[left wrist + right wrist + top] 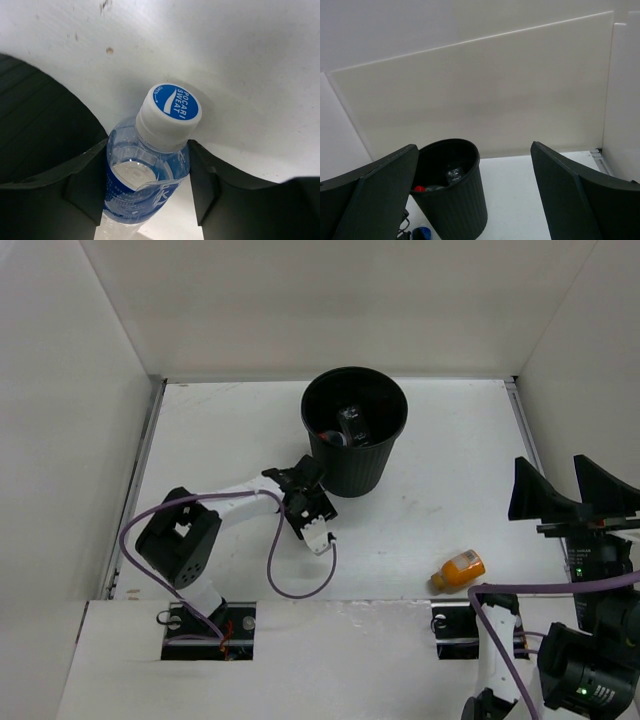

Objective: Put the plastic bottles in the bin

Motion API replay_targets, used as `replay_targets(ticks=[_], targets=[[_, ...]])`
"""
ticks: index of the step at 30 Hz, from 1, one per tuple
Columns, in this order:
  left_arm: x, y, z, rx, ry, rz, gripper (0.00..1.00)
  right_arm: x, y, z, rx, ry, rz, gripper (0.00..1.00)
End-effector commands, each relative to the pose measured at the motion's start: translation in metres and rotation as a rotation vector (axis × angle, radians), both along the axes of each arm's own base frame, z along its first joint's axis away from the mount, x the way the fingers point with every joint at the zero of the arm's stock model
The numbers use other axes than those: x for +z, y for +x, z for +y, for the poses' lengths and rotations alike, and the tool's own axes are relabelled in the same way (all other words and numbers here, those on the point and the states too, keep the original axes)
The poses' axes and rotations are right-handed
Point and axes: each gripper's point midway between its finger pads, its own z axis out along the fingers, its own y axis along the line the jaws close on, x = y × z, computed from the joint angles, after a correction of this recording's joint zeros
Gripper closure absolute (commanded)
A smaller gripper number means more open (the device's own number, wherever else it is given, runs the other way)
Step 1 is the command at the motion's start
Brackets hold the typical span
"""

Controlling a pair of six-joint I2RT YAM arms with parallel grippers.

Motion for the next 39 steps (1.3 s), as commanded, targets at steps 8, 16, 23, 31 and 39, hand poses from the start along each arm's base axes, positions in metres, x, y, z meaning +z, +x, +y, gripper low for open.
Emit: replay_targets(ticks=[8,16,23,31,39], targets=[[0.085,-0.015,-0.015,-0.255,0.075,-0.251,0.88,0.011,0.030,-0.012,0.011,0.012,-0.029,0.00],[0.150,-0.028,0.009,0.008,-0.026,-0.365,0.89,0.001,0.071,-0.027,0.020,0.053,0.011,0.00],[0.195,-0.036,0.038,0.192,-0.114,-0.428,0.90,-0.003,0.097,-0.042,0.011,0.106,0.039,0.00],[0.342,0.025,0.005,0.364,-0.502,-0.668,0.92,-0.018,0.117,-0.053,0.012,0.173,0.095,0.00],[0.477,0.047,-0.085,0.465,-1.154,-0.541,0.93,-0.041,0.129,-0.057,0.023,0.207,0.150,0.00]])
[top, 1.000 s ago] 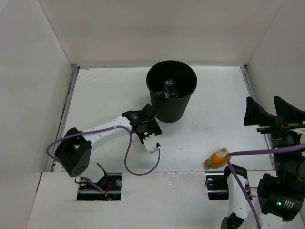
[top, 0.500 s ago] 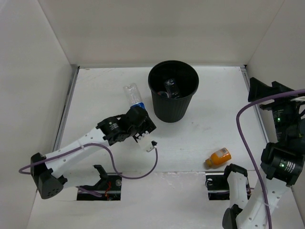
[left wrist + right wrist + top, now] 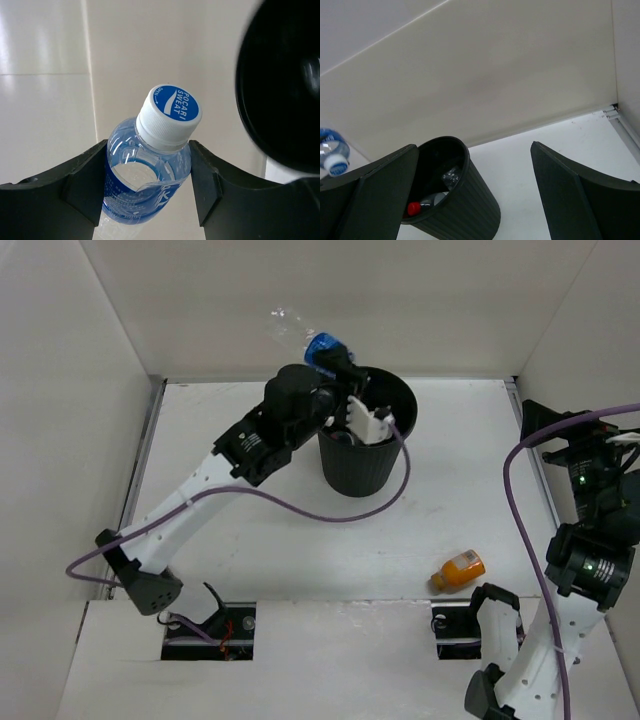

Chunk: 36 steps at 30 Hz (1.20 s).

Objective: Put the plastic bottles in the bin

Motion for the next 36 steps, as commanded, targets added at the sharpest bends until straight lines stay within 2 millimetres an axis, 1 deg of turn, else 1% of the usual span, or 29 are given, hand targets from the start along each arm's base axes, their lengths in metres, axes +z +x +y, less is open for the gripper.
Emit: replay_targets(ticks=[1,2,4,6,8,10,11,12,13,14,15,16,17,18,19,21,23,25,26,28,29,31,32,33,34,35,36], targets=[[0.071,-0.005,-0.040,-0.101,-0.387,0.001,0.93,0.008,0.000,0.003,0.021,-0.003,-0.033,0.00],[0.075,0.000,-0.053,-0.123,-0.449,0.031,0.93,0.008,-0.001,0.004,0.022,-0.002,-0.034,0.00],[0.067,0.014,-0.069,-0.146,-0.518,0.091,0.93,0.009,-0.005,0.006,0.023,-0.007,-0.040,0.00],[0.050,0.030,-0.077,-0.144,-0.543,0.145,0.93,0.012,-0.011,0.008,0.020,-0.015,-0.051,0.00],[0.025,0.043,-0.082,-0.137,-0.555,0.216,0.92,0.014,-0.019,0.010,0.012,-0.028,-0.055,0.00],[0.004,0.050,-0.083,-0.126,-0.572,0.281,0.86,0.012,-0.023,0.012,0.012,-0.043,-0.044,0.00],[-0.006,0.052,-0.085,-0.123,-0.579,0.308,0.80,0.010,-0.024,0.012,0.009,-0.050,-0.037,0.00],[-0.012,0.052,-0.086,-0.120,-0.589,0.327,0.71,0.007,-0.023,0.012,0.008,-0.057,-0.027,0.00],[-0.019,0.052,-0.087,-0.117,-0.601,0.346,0.56,0.004,-0.023,0.011,0.003,-0.063,-0.021,0.00],[-0.023,0.052,-0.088,-0.115,-0.617,0.360,0.39,0.003,-0.023,0.010,0.000,-0.065,-0.014,0.00],[-0.028,0.052,-0.088,-0.113,-0.633,0.369,0.25,0.002,-0.023,0.010,-0.001,-0.065,-0.010,0.00],[-0.031,0.052,-0.087,-0.106,-0.646,0.373,0.13,0.001,-0.022,0.010,0.001,-0.063,-0.006,0.00],[-0.034,0.051,-0.087,-0.103,-0.652,0.380,0.08,0.001,-0.022,0.009,0.001,-0.063,-0.004,0.00],[-0.037,0.048,-0.088,-0.105,-0.650,0.384,0.06,0.000,-0.021,0.010,0.006,-0.065,-0.001,0.00],[-0.036,0.046,-0.087,-0.107,-0.655,0.381,0.03,-0.001,-0.018,0.009,0.007,-0.071,0.006,0.00],[-0.029,0.042,-0.082,-0.095,-0.664,0.362,0.00,-0.008,-0.012,0.007,0.016,-0.115,0.046,0.00],[-0.006,0.043,-0.067,-0.057,-0.706,0.305,0.00,-0.027,-0.006,0.007,0.046,-0.241,0.130,0.00],[0.021,0.045,-0.042,-0.015,-0.764,0.251,0.00,-0.053,-0.006,-0.001,0.035,-0.360,0.235,0.00],[0.027,0.045,-0.032,-0.005,-0.778,0.236,0.00,-0.064,-0.006,-0.003,0.038,-0.399,0.273,0.00],[0.038,0.042,-0.010,0.012,-0.791,0.207,0.00,-0.075,-0.006,-0.006,0.039,-0.453,0.308,0.00],[0.042,0.039,-0.005,0.009,-0.791,0.197,0.00,-0.076,-0.005,-0.007,0.038,-0.466,0.312,0.00],[0.052,0.036,0.012,0.014,-0.776,0.163,0.00,-0.076,-0.002,-0.007,0.047,-0.500,0.324,0.00],[0.062,0.036,0.024,0.026,-0.763,0.131,0.00,-0.076,-0.001,-0.005,0.070,-0.534,0.334,0.00],[0.074,0.039,0.040,0.054,-0.755,0.089,0.00,-0.080,-0.001,0.000,0.120,-0.604,0.357,0.00],[0.087,0.044,0.061,0.092,-0.758,0.040,0.00,-0.089,-0.005,0.005,0.181,-0.715,0.397,0.00],[0.098,0.051,0.086,0.147,-0.765,-0.010,0.00,-0.103,-0.010,0.009,0.255,-0.834,0.456,0.00],[0.108,0.057,0.113,0.211,-0.775,-0.055,0.00,-0.125,-0.018,0.008,0.330,-0.938,0.546,0.00]])
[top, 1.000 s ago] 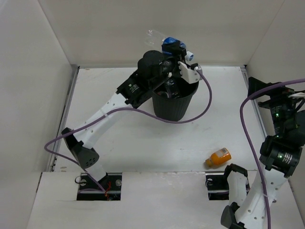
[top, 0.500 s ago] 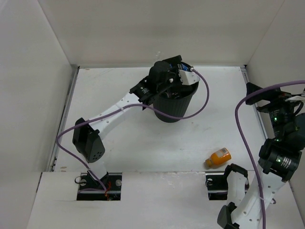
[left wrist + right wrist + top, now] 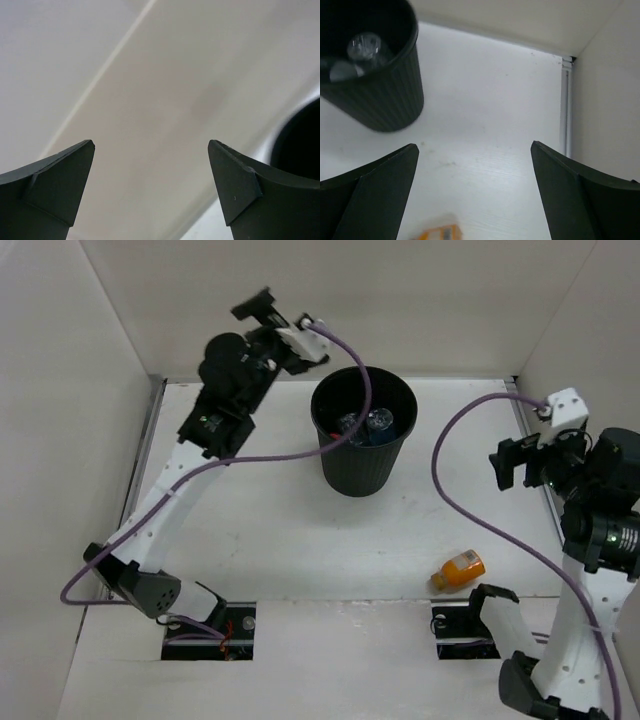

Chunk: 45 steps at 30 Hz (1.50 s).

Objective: Put the plastic bottles in the bin

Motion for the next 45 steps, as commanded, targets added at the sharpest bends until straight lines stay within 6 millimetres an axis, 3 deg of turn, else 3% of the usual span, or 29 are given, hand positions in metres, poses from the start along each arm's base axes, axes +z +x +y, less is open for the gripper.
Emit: replay_targets(ticks=[1,4,7,9,12,15,24,36,45], targets=[[0.060,0.010,0.094,0.255,-0.044,-0.139,0.00,-0.052,-0.031,-0.002,0.224,-0.402,0.267,0.00],[0.075,0.014,0.188,0.520,-0.084,-0.169,0.00,-0.126,-0.070,-0.014,0.325,-0.543,0.582,0.00],[0.073,-0.003,0.269,0.741,-0.122,-0.176,0.00,-0.184,-0.108,-0.011,0.476,-0.697,0.626,0.00],[0.064,-0.018,0.304,0.840,-0.153,-0.170,0.00,-0.214,-0.117,-0.003,0.591,-0.815,0.523,0.00],[0.051,-0.045,0.335,0.912,-0.217,-0.171,0.00,-0.245,-0.108,-0.003,0.653,-0.979,0.401,0.00],[0.044,-0.067,0.336,0.912,-0.252,-0.176,0.00,-0.267,-0.117,0.000,0.730,-1.012,0.413,0.00],[0.046,-0.088,0.339,0.916,-0.290,-0.181,0.00,-0.266,-0.114,0.029,0.875,-0.940,0.443,0.00],[0.090,-0.093,0.323,0.830,-0.264,-0.240,0.00,-0.276,-0.154,0.066,1.246,-0.875,0.681,0.00],[0.105,-0.115,0.313,0.776,-0.249,-0.280,0.00,-0.298,-0.113,0.094,1.293,-0.958,0.613,0.00]])
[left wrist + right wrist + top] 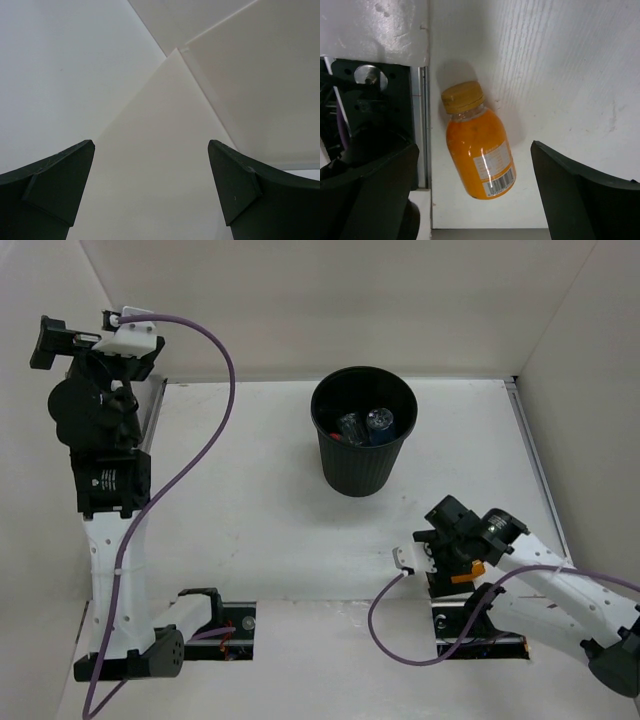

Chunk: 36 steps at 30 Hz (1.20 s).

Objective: Put the plastic bottles in the bin

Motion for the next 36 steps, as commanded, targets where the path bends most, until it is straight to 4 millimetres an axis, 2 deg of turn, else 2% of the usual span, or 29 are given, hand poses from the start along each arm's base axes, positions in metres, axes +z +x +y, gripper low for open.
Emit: replay_targets(ticks=[1,4,9,16,19,22,24,25,27,29,30,32,36], targets=[[0.036,-0.032,-0.006,-0.023,0.024,-0.107,0.00,-0.005,0.021,0.019,0.055,0.050,-0.065,0.00],[0.043,-0.042,-0.008,-0.034,0.039,-0.129,0.00,-0.013,0.032,0.030,0.066,0.058,-0.097,0.00],[0.061,-0.058,-0.009,-0.034,0.054,-0.160,0.00,-0.015,0.033,0.048,0.096,0.053,-0.091,0.00],[0.086,-0.080,-0.008,-0.016,0.093,-0.213,0.00,-0.021,0.036,0.045,0.160,-0.030,-0.128,0.00],[0.089,-0.085,-0.007,-0.006,0.101,-0.221,0.00,-0.018,0.027,0.040,0.075,-0.056,-0.015,0.01],[0.084,-0.086,-0.006,-0.007,0.088,-0.207,0.00,-0.003,0.030,0.050,-0.061,0.025,0.057,0.02],[0.069,-0.082,-0.009,-0.031,0.062,-0.164,0.00,0.028,0.045,0.067,-0.171,0.166,0.039,0.00],[0.057,-0.079,-0.013,-0.059,0.036,-0.134,0.00,0.050,0.054,0.076,-0.233,0.258,0.017,0.00],[0.030,-0.070,-0.025,-0.128,-0.012,-0.062,0.00,0.106,0.072,0.087,-0.330,0.425,-0.047,0.00],[-0.003,-0.057,-0.041,-0.205,-0.019,0.039,0.00,0.168,0.083,0.087,-0.406,0.580,-0.122,0.00],[-0.020,-0.051,-0.050,-0.244,-0.012,0.088,0.00,0.198,0.086,0.083,-0.439,0.648,-0.160,0.00],[-0.053,-0.040,-0.072,-0.334,-0.015,0.182,0.00,0.245,0.090,0.068,-0.499,0.739,-0.258,0.00],[-0.095,-0.031,-0.137,-0.588,-0.152,0.305,0.00,0.317,0.098,0.016,-0.727,0.896,-0.555,0.00]])
